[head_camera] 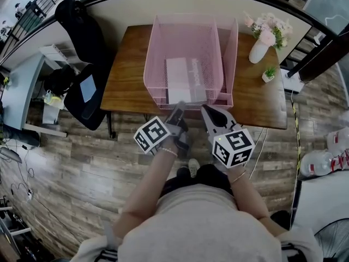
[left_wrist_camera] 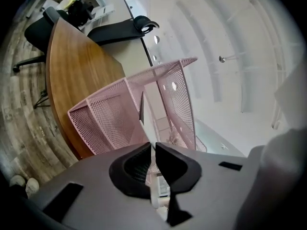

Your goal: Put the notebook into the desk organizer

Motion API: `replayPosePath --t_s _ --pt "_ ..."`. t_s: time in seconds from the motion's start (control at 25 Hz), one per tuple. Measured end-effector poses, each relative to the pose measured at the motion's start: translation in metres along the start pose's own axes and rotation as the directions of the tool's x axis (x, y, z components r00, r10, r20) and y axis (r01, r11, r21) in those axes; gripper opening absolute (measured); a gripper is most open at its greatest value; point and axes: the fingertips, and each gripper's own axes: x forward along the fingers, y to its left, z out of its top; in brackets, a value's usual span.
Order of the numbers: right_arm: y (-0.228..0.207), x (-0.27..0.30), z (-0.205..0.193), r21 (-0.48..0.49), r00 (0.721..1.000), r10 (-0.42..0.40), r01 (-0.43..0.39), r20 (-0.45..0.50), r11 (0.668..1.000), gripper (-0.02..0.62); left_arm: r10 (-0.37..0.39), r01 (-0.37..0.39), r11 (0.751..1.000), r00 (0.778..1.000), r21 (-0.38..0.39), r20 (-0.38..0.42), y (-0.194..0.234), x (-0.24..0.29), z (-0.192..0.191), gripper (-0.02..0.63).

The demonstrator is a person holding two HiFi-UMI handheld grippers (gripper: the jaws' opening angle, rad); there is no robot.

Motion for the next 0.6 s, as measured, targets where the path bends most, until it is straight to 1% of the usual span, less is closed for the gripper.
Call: replayPosePath --t_s 0.16,0.36,0.6 --pt "-0.001 0.004 0.004 -0.002 1.0 0.008 -0.008 0.008 1.0 0.012 0.015 -0.015 1.0 1.0 -0.018 0.004 0.006 0.004 0.005 0.078" --pt "-0.003 0.009 0.001 -0.004 1.0 0.016 -0.016 -0.005 1.0 0.012 0.03 -0.029 0.999 1.0 -0.021 0.006 0.012 0.01 0.009 0.117" --pt "-0.008 0.012 0.002 -0.003 1.0 0.015 -0.015 -0.006 1.0 0.012 0.038 -0.038 0.999 0.999 -0.005 0.009 0.012 0.017 0.014 0.12"
